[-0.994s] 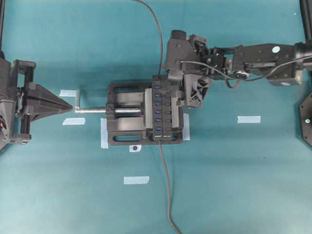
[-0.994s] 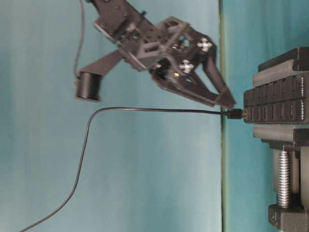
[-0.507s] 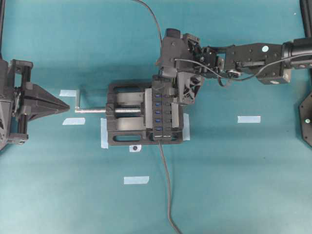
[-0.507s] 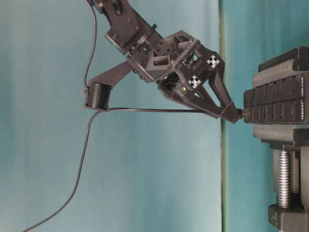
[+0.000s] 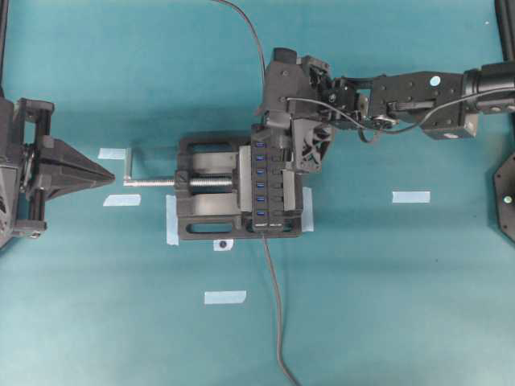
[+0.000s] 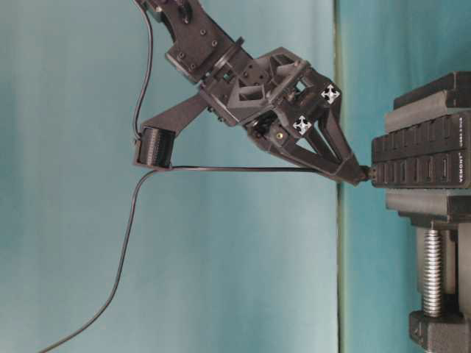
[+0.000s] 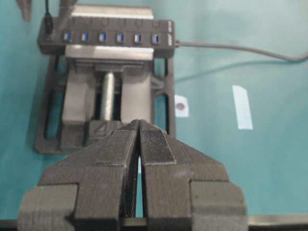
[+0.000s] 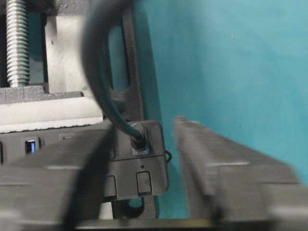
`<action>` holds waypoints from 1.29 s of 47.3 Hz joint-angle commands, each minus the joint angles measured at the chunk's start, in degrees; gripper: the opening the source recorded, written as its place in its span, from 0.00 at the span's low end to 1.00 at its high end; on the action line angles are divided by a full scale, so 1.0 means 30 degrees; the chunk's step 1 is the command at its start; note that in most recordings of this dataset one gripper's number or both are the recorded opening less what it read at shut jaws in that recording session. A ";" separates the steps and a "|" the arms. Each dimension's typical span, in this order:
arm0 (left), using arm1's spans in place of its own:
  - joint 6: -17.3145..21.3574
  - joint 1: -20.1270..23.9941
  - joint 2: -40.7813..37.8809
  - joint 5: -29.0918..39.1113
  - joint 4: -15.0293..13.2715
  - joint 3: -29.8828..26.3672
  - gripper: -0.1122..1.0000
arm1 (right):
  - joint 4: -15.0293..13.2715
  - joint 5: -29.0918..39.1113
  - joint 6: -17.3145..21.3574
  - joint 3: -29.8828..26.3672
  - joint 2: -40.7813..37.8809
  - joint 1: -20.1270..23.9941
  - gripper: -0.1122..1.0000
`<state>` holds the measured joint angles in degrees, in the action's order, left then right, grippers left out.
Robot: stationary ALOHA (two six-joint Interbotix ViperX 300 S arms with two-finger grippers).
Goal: Insert the USB into the center port of the fixed hub
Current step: 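Lower and close the right gripper on the black USB plug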
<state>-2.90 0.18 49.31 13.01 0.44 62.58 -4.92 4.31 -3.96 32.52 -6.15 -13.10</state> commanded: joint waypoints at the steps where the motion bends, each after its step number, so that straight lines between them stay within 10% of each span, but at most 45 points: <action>1: -0.0029 0.0000 -0.0059 -0.0088 0.0029 -0.0293 0.11 | 0.0000 0.0000 -0.0117 -0.0381 0.0264 0.0059 0.43; 14: -0.0059 0.0029 -0.0059 -0.0088 0.0029 -0.0205 0.11 | 0.0088 0.0029 0.0088 -0.0381 0.0293 0.0117 0.19; 61: -0.0059 0.0000 0.0205 -0.0088 0.0029 -0.0176 0.11 | 0.0557 0.2725 0.0088 -0.1377 0.2021 0.0205 0.19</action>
<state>-2.99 0.18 50.10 13.01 0.44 62.67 -4.04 12.04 -3.87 29.88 -2.72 -12.74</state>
